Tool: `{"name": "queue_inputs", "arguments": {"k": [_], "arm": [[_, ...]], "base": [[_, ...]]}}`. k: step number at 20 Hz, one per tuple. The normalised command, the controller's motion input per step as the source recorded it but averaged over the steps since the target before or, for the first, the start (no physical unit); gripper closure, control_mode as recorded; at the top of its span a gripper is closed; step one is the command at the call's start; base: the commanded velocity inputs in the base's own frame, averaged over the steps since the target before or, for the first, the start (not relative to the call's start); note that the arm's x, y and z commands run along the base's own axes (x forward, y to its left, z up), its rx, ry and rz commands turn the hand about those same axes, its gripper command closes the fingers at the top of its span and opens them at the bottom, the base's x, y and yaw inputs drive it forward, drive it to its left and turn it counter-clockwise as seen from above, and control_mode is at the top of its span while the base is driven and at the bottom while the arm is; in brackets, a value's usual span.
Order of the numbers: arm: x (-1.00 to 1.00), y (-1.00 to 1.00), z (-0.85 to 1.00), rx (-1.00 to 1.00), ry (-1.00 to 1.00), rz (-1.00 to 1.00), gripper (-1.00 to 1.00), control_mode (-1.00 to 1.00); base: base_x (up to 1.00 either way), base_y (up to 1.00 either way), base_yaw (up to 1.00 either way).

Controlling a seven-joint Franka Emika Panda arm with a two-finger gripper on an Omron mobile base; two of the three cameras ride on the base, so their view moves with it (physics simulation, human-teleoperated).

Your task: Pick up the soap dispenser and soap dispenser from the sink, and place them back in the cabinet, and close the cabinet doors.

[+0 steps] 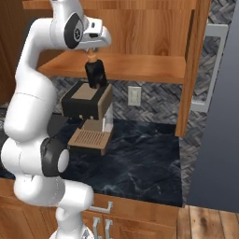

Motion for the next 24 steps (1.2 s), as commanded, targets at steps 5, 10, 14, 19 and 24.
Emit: {"name": "queue_inputs", "arguments": {"k": [5,10,14,19,24], "arm": [[0.45,-0.02,0.35,0.00,0.00,0.00,1.00,-1.00],[-0.10,-0.11,0.49,0.00,-0.01,0.00,1.00,-1.00],[-0.39,-0.02,0.26,0.00,-0.06,0.00,1.00,-1.00],[-0.10,0.00,0.01,0.00,-0.17,0.00,1.00,-1.00],[0.33,0.00,0.00,0.00,-0.17,0.00,1.00,-1.00]], "base": [[0.00,0.00,0.00],[0.00,0.00,0.00],[0.00,0.00,0.00],[0.00,0.00,0.00],[0.00,0.00,0.00]]}}
